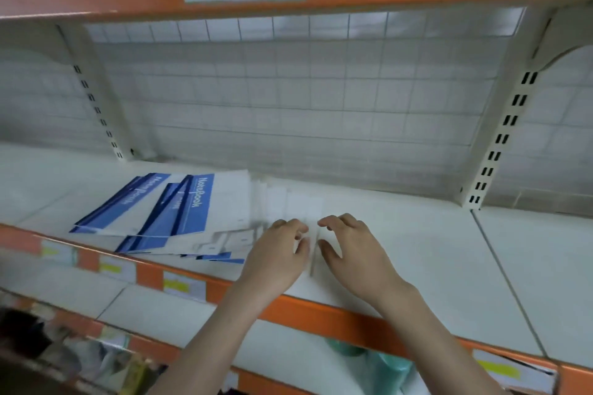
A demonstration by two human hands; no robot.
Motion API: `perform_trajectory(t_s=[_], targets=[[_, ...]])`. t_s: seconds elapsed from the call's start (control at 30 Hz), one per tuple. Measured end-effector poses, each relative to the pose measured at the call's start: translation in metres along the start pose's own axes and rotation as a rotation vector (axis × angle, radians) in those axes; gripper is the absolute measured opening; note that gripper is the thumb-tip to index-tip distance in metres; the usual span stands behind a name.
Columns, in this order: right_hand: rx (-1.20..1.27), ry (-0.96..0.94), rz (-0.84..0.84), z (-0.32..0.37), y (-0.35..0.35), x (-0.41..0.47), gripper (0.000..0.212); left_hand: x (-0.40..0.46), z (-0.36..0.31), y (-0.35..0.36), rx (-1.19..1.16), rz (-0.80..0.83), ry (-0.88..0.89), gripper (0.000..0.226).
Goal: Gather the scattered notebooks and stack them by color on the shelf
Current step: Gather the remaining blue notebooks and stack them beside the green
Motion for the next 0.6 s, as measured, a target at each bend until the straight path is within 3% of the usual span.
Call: perform_trajectory(t_s=[0.4,0.6], targets=[[0.072,0.033,0.028,0.083,0.078,0.068,0.034,0.012,0.135,-0.091,0.133,-0.099,-0.139,0.032],[0.04,0.004,0.01,0.105,0.101,0.099,0.035,0.018,0.179,-0.102,0.351,-0.085,-0.335,0.073]])
Point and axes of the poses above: each hand's wrist, its own x-axis towards the middle knuckle, its own y-axis out of the palm, z = x × y, the point moved 8 cm from there along x, towards the middle knuckle, and after that the axes turned 3 degrees about y, right-handed, at the moved point
